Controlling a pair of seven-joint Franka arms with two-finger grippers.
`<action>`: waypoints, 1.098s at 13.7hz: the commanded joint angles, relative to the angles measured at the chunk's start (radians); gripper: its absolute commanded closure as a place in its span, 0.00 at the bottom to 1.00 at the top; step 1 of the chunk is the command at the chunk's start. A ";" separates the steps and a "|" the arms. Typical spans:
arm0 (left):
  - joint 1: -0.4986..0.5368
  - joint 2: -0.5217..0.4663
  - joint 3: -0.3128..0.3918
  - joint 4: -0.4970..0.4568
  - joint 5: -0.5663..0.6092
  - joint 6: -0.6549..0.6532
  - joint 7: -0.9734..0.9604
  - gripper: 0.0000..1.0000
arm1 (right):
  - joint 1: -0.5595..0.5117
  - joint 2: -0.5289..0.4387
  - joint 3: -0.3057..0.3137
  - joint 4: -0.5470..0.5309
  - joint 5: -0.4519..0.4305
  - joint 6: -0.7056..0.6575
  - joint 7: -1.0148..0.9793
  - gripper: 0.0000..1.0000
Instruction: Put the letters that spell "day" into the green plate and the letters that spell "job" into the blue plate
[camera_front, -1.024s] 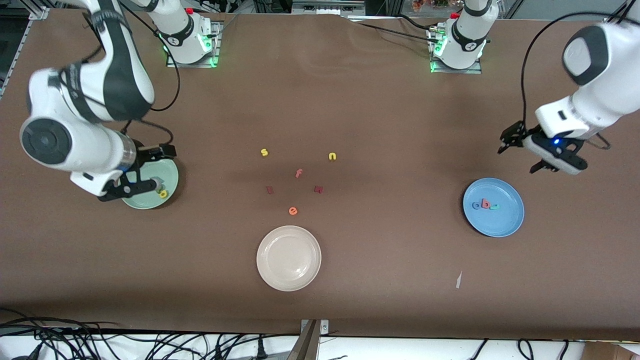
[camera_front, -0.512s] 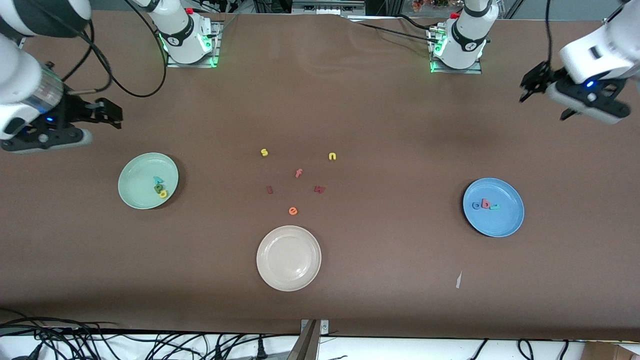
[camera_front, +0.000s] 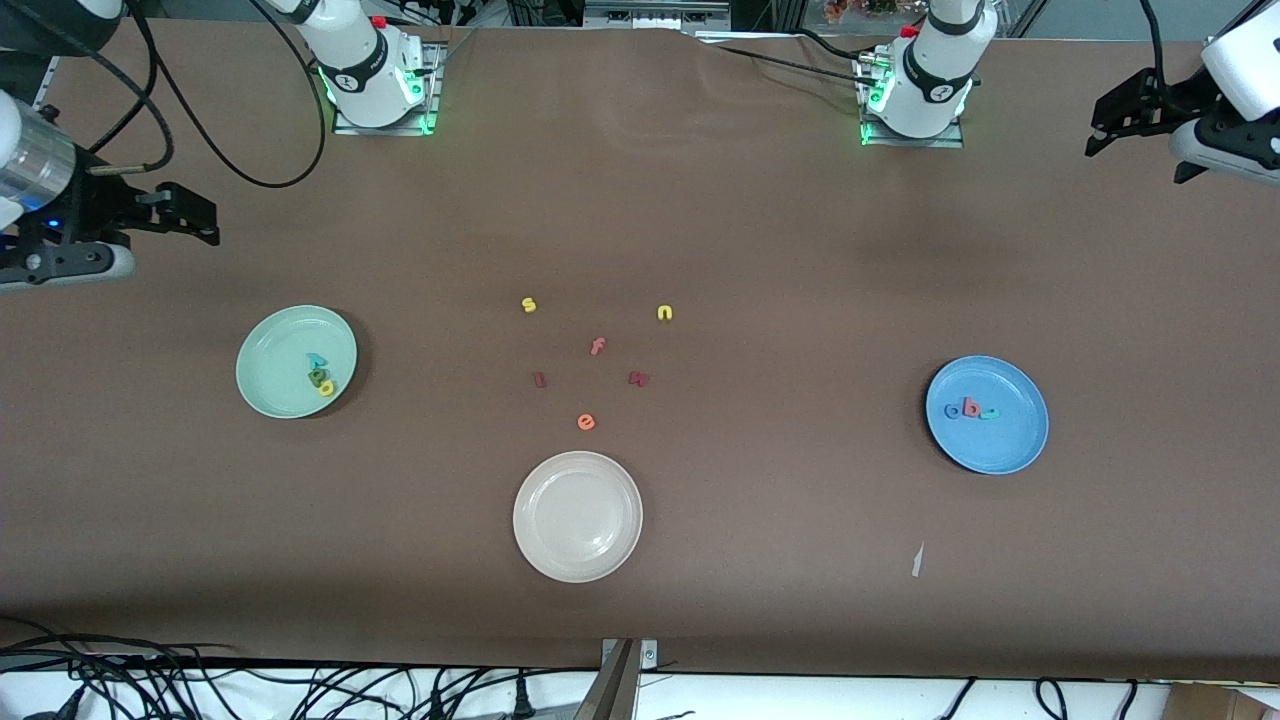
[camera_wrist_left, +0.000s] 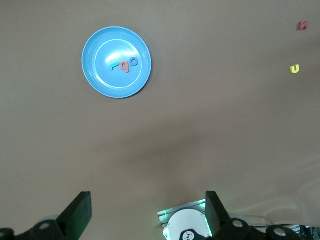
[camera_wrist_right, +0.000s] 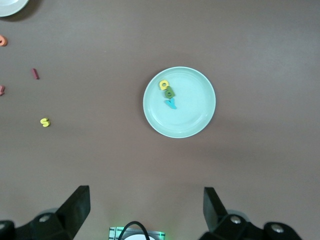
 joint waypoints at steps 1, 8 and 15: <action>-0.017 0.108 0.012 0.156 -0.010 -0.046 -0.019 0.00 | -0.020 -0.025 -0.010 -0.013 0.023 -0.007 0.010 0.00; -0.114 0.153 0.115 0.197 -0.022 -0.041 -0.093 0.00 | -0.017 -0.008 -0.008 -0.010 0.026 -0.005 0.011 0.00; -0.114 0.155 0.110 0.197 -0.021 -0.041 -0.109 0.00 | -0.017 -0.008 -0.007 -0.010 0.022 -0.010 0.013 0.00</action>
